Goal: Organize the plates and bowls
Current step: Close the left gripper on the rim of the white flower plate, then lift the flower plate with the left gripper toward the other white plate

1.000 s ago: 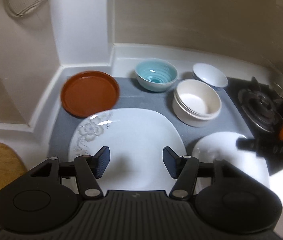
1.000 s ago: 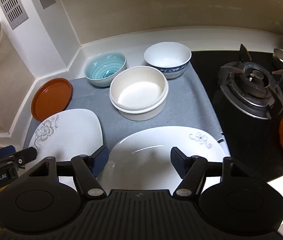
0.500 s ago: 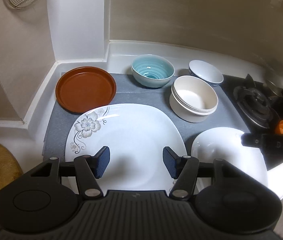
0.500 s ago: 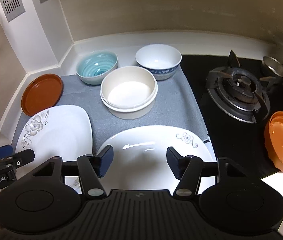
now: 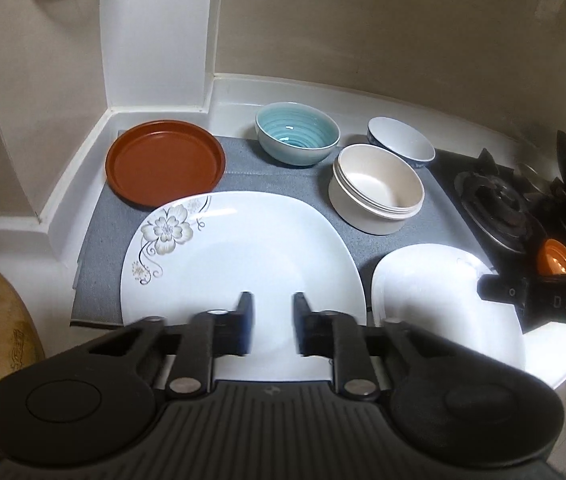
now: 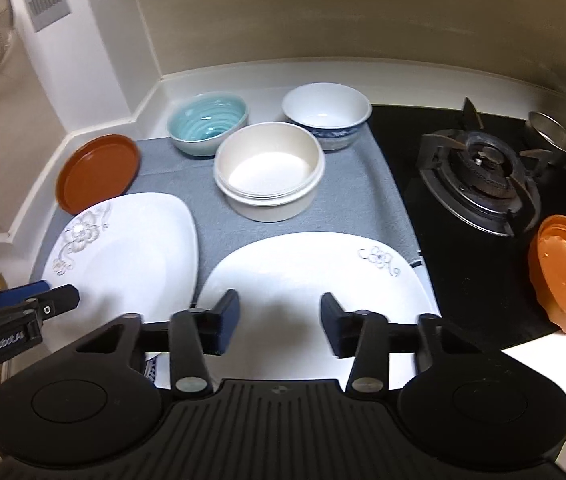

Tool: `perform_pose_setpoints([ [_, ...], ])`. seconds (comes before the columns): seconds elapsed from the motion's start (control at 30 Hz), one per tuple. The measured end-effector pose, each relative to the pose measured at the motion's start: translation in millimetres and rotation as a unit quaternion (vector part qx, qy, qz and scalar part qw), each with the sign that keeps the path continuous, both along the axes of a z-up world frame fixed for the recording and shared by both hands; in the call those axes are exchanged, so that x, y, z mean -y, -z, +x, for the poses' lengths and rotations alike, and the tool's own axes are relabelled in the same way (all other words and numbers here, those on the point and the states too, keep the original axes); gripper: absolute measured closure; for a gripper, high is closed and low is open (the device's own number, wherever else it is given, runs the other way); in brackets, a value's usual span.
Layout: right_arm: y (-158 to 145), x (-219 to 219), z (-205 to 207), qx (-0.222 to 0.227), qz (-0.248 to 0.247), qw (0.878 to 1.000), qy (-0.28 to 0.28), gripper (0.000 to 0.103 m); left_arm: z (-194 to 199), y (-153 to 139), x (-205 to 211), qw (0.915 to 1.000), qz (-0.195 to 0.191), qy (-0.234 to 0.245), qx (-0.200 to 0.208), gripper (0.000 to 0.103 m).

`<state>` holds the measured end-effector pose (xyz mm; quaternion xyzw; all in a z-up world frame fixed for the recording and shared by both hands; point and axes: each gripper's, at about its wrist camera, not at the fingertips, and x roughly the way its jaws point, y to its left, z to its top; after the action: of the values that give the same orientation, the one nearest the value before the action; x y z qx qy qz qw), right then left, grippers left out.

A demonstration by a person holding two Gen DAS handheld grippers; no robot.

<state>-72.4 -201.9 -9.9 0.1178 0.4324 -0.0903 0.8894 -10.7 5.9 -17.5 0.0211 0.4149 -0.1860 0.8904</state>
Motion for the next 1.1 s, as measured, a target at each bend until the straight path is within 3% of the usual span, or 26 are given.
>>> perform_pose_setpoints([
  [0.07,-1.1,-6.2,-0.8,0.007,-0.004,1.000,-0.014,0.074,-1.4,1.4,-3.9,1.0000,-0.004,-0.001,0.001,0.089],
  [0.13,-3.0,-13.0,-0.8,0.017,0.001,0.999,-0.027,0.077,-1.7,2.1,-10.2,1.0000,-0.007,-0.007,0.001,0.089],
  [0.33,-4.6,-33.1,6.4,0.032,0.006,0.996,-0.079,0.076,10.6,11.3,-41.7,0.9987,-0.004,-0.052,0.002,0.089],
  [0.5,0.2,-35.2,21.2,0.031,0.029,0.996,-0.079,0.076,28.4,20.2,-67.5,0.9965,0.001,-0.083,-0.005,0.089],
  [0.73,12.3,-41.0,54.5,0.036,0.039,0.994,-0.099,0.076,49.5,32.9,-74.5,0.9939,0.013,-0.107,-0.027,0.085],
  [0.9,28.7,-48.5,82.1,0.022,0.033,0.993,-0.113,0.075,57.3,40.4,-76.5,0.9917,0.023,-0.121,-0.038,0.074],
  [1.1,48.5,-54.7,105.7,0.001,0.020,0.991,-0.132,0.069,62.4,45.7,-81.7,0.9901,0.027,-0.130,-0.046,0.074],
])
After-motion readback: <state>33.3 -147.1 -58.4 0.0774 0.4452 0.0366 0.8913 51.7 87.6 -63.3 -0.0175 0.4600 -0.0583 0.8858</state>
